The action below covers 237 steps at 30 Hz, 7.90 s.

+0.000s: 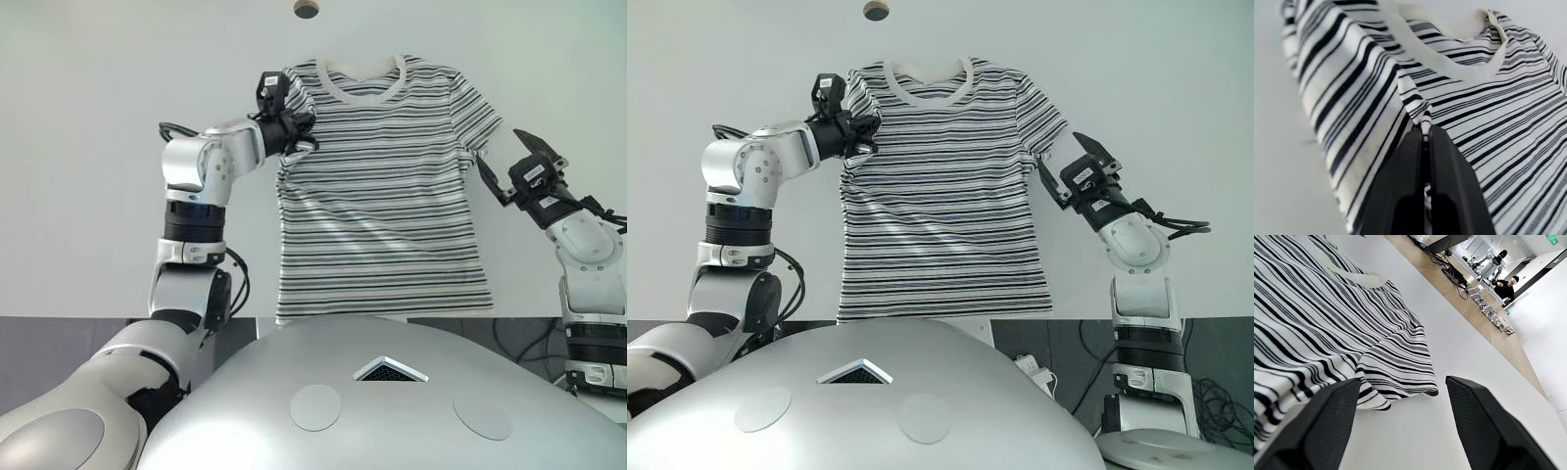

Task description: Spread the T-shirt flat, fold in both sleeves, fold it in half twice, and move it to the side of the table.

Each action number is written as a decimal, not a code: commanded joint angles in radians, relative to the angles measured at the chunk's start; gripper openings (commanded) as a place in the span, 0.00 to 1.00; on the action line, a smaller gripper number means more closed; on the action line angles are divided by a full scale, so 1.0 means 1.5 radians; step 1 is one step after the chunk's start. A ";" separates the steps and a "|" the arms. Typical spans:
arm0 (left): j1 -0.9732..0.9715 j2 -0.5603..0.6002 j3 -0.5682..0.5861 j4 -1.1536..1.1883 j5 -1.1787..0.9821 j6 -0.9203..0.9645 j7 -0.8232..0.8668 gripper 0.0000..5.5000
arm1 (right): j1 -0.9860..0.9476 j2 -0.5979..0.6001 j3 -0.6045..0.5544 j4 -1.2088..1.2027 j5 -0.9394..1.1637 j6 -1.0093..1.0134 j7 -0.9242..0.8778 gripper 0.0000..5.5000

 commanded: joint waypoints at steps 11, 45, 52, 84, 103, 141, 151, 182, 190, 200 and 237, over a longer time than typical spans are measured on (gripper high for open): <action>-0.003 -0.048 0.005 -0.161 -0.095 0.065 -0.095 0.25 | -0.005 0.014 0.020 0.012 -0.006 -0.001 -0.011 0.60; 0.233 0.105 0.136 -0.290 0.033 -0.382 -0.123 0.25 | -0.359 0.000 -0.067 0.375 0.293 0.456 0.180 0.60; 0.244 0.105 0.131 -0.297 0.031 -0.381 -0.120 0.26 | -0.365 0.015 -0.054 0.375 0.284 0.444 0.191 0.42; 0.261 0.090 0.071 -0.289 0.080 -0.406 -0.099 0.26 | -0.294 0.073 -0.001 0.061 0.242 0.466 0.066 0.01; 0.279 0.069 0.029 -0.298 0.116 -0.418 -0.085 0.26 | -0.279 0.115 0.243 -0.002 -0.026 0.441 -0.081 0.11; 0.668 0.546 0.110 -0.251 0.810 -1.513 -0.097 0.54 | 0.330 -0.251 -0.272 -0.285 0.114 0.057 0.502 0.42; 0.588 0.529 0.051 -0.260 0.855 -1.553 -0.092 0.54 | 0.316 -0.229 -0.221 -0.312 0.106 0.087 0.465 0.42; 0.497 0.496 -0.123 -0.145 0.953 -1.511 -0.037 0.41 | 0.300 -0.227 -0.187 -0.308 0.092 0.091 0.446 0.42; 0.491 0.505 -0.134 -0.130 0.966 -1.510 -0.005 0.14 | 0.371 -0.243 -0.222 -0.252 -0.001 0.005 0.435 0.42; 0.527 0.519 -0.110 -0.151 0.998 -1.480 0.042 0.00 | 0.316 -0.294 -0.149 -0.179 -0.249 -0.150 0.304 0.42; 0.493 0.550 -0.132 -0.174 0.945 -1.427 0.036 0.00 | 0.395 -0.316 -0.101 -0.359 -0.254 -0.283 0.337 0.16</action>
